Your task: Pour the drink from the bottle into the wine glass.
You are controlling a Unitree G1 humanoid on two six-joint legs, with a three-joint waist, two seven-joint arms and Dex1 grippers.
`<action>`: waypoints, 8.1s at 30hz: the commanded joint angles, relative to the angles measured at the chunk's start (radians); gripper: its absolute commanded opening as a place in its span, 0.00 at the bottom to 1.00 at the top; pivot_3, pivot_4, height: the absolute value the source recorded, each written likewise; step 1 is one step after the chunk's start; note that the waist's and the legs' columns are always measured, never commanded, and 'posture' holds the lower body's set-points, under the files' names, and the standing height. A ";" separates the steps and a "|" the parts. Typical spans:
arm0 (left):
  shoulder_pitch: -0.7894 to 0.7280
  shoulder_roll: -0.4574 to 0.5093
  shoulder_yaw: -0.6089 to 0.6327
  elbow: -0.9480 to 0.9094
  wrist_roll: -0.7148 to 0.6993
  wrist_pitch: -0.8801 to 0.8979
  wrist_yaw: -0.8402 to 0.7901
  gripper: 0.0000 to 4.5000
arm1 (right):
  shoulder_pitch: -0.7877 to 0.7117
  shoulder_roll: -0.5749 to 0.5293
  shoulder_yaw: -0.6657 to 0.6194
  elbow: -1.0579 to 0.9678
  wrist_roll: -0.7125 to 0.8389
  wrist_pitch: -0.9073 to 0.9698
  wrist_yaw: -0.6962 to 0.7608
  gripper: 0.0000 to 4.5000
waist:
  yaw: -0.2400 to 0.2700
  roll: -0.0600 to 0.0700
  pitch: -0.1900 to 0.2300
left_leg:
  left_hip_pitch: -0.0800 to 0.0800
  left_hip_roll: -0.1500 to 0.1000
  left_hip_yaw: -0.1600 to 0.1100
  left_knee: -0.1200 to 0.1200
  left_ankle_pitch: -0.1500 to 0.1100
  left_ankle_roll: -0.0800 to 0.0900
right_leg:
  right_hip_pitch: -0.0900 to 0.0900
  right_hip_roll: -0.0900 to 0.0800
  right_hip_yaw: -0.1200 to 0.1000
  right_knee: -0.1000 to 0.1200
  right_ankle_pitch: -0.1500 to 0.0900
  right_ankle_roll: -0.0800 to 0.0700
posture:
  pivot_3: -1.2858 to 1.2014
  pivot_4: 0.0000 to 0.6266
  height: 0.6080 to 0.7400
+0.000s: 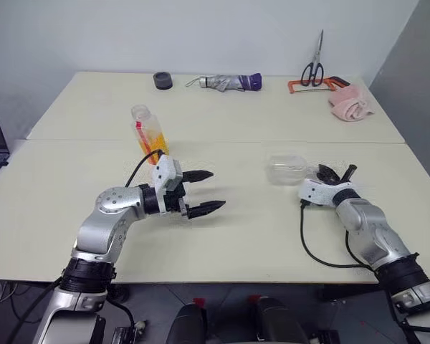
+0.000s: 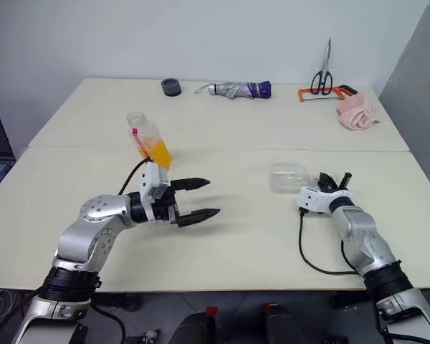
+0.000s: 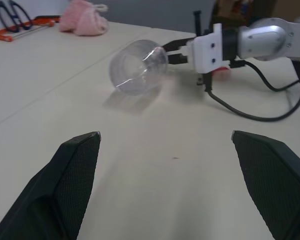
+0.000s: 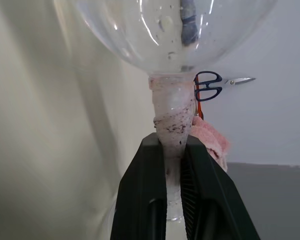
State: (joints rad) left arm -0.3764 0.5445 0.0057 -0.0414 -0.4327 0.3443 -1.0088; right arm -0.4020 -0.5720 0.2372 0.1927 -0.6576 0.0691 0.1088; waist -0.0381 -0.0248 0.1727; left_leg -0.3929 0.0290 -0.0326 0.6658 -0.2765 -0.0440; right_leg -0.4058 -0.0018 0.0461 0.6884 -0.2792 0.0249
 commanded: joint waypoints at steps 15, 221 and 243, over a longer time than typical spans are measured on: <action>0.093 0.034 0.148 -0.283 -0.108 0.181 0.211 1.00 | -0.364 0.513 -0.163 0.605 0.628 -0.409 0.186 0.02 | 0.001 0.000 0.000 | 0.000 0.000 -0.003 0.000 0.000 -0.001 | 0.001 -0.005 -0.002 0.001 0.000 0.000 | 0.52 0.24 1.00; -0.437 -0.042 0.156 0.509 0.221 -0.187 0.388 0.39 | 0.075 0.056 -0.278 -0.889 1.152 0.529 0.476 1.00 | 0.009 -0.001 0.001 | -0.006 -0.001 -0.015 -0.002 0.001 -0.002 | 0.000 -0.002 -0.012 -0.005 -0.001 -0.004 | 0.52 0.24 1.00; -0.584 -0.055 -0.107 0.433 0.473 -0.441 0.393 0.38 | 0.026 0.098 -0.190 -0.836 1.061 0.490 0.370 1.00 | 0.009 -0.001 0.001 | -0.006 -0.002 -0.012 -0.002 0.001 -0.002 | 0.000 -0.001 -0.011 -0.005 -0.001 -0.004 | 0.52 0.24 1.00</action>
State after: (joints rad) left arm -0.9091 0.4842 -0.1142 0.4109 0.0249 -0.0333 -0.6253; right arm -0.3630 -0.4753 0.0471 -0.6328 0.4118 0.5854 0.4787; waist -0.0289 -0.0254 0.1734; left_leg -0.3990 0.0273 -0.0443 0.6642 -0.2758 -0.0456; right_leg -0.4056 -0.0031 0.0356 0.6833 -0.2806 0.0213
